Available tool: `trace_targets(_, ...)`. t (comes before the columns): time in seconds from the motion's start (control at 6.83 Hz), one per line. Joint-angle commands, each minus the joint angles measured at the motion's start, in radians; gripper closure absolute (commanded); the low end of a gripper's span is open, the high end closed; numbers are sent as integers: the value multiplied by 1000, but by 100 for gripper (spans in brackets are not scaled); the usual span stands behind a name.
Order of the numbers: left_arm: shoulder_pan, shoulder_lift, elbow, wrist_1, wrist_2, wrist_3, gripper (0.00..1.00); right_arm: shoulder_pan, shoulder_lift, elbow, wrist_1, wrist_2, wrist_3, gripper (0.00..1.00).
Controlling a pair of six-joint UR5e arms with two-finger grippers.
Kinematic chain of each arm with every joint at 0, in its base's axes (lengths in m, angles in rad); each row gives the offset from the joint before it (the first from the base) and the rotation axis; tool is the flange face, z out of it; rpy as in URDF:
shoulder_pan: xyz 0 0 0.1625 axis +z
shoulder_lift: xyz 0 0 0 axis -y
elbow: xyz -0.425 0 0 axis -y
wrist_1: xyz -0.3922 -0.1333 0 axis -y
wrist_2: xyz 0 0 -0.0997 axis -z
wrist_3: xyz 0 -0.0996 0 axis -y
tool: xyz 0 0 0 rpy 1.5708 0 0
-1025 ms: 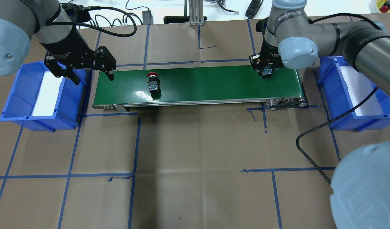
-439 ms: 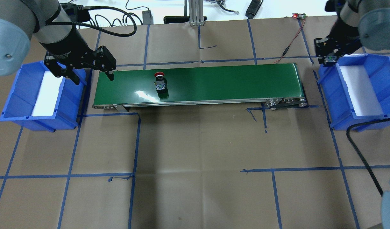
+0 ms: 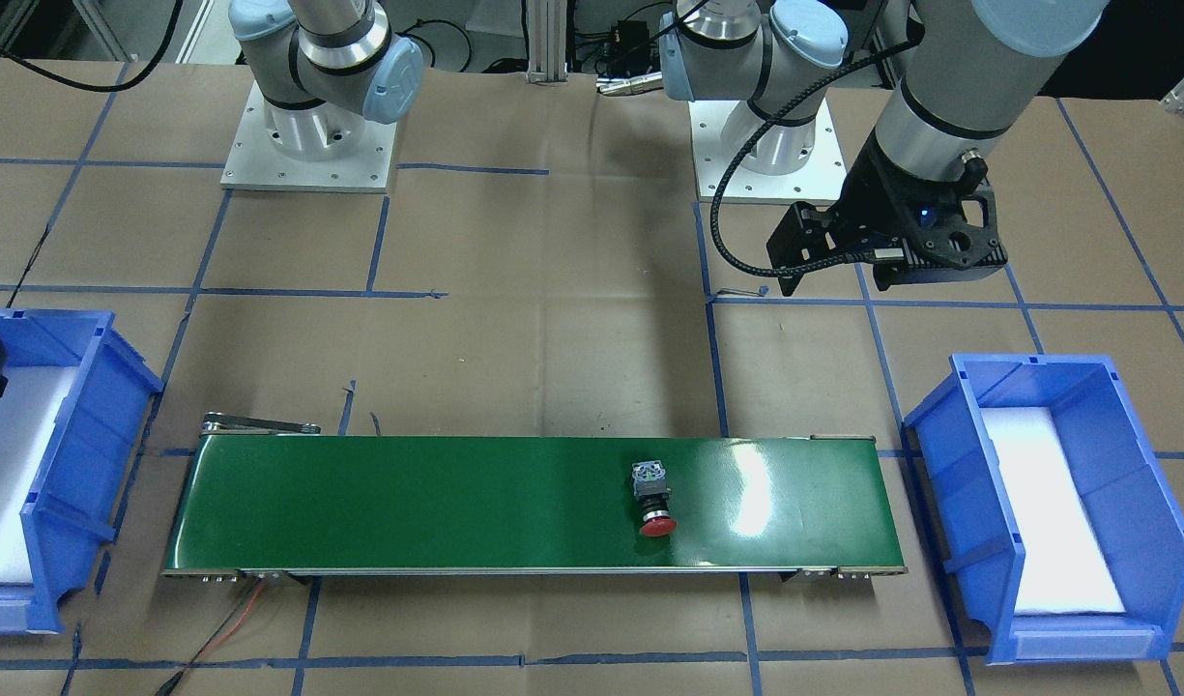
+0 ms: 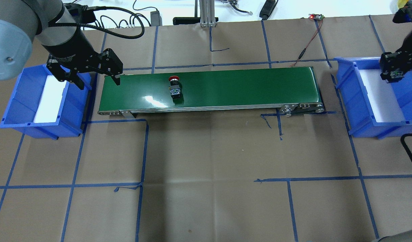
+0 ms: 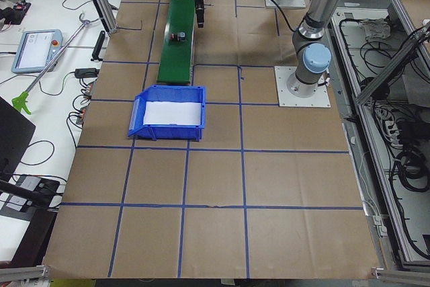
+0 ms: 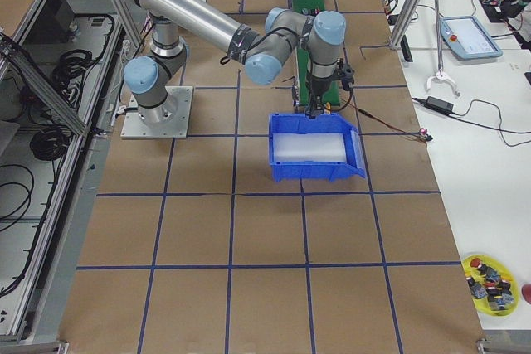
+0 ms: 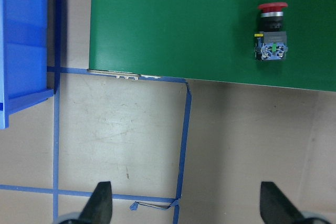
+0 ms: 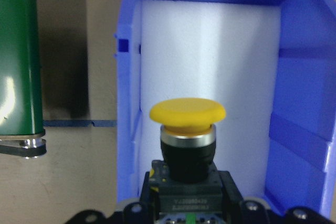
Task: Transport two buttons from left to right
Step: 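Carry the yellow button into the empty blue bin and release it with right gripper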
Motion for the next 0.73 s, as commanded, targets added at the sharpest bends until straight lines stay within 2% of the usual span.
trace_targets(0.0,0,0,0,1,0,0,0,-90,7,99,-71,6,-90,93)
trace_targets(0.44,0,-2,0,1,0,0,0,-90,66,223,-290,6,-117,93)
trace_targets(0.59,-2,-3,0,-1,3,2,0,-90,75,247,-318,6,-129,93)
